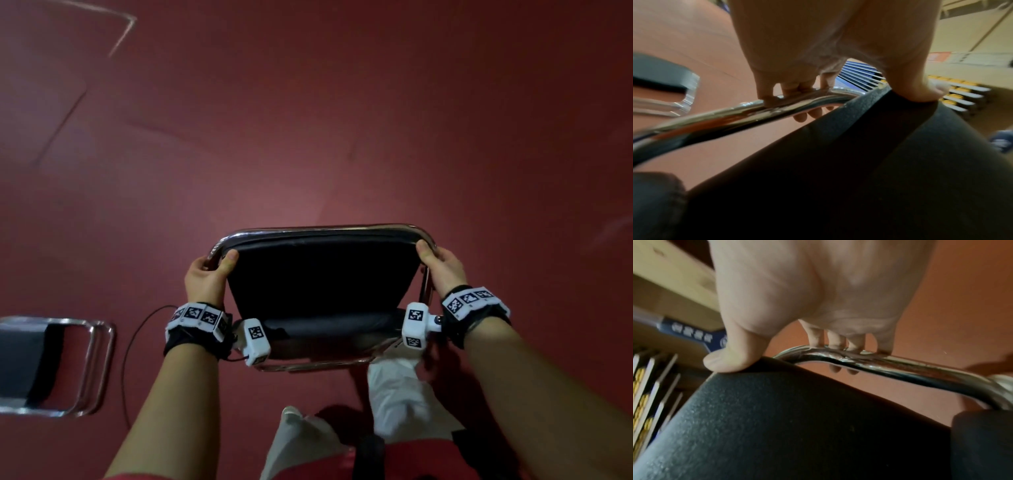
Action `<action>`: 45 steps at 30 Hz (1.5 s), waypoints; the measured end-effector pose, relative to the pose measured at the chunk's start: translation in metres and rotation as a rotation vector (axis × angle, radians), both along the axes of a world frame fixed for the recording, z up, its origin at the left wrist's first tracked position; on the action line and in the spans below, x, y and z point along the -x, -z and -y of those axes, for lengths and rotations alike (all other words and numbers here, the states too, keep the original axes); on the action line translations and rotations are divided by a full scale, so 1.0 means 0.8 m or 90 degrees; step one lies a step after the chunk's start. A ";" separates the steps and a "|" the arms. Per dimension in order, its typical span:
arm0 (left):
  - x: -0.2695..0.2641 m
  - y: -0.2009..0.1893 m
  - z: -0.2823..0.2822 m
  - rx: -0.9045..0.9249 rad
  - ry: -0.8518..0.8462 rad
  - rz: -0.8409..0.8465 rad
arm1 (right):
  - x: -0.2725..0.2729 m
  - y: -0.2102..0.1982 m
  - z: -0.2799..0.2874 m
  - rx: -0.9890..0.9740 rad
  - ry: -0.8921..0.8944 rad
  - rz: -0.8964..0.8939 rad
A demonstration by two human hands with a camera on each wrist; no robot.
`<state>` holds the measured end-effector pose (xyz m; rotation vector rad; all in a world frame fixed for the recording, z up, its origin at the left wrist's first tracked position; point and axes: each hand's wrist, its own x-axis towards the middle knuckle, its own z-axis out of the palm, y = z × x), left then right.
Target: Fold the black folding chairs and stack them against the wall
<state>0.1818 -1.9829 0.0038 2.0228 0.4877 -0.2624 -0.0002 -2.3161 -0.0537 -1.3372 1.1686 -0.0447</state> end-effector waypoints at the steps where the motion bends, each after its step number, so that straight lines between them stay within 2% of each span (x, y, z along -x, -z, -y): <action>1: -0.002 -0.007 0.031 0.005 0.011 0.004 | 0.003 -0.010 0.025 0.014 0.019 0.007; 5: -0.015 -0.044 0.189 0.057 0.091 0.024 | 0.026 -0.056 0.150 0.082 0.135 0.048; 11: -0.040 -0.092 0.397 0.152 0.218 0.036 | 0.065 -0.113 0.301 0.176 0.284 0.084; 17: -0.109 -0.115 0.636 0.238 0.355 0.030 | 0.060 -0.162 0.452 0.242 0.484 0.119; 21: -0.141 -0.125 0.770 0.255 0.462 0.015 | 0.064 -0.183 0.525 0.276 0.583 0.112; 25: -0.149 -0.153 0.944 0.258 0.586 0.012 | 0.080 -0.211 0.608 0.295 0.724 0.120; 30: -0.093 -0.167 1.119 0.280 0.695 -0.001 | 0.137 -0.214 0.696 0.299 0.871 0.110; 35: 0.015 -0.156 1.289 0.267 0.779 -0.042 | 0.235 -0.215 0.794 0.281 0.945 0.100; 45: 0.236 -0.163 1.535 0.296 0.914 -0.150 | 0.434 -0.238 0.948 0.304 1.094 0.014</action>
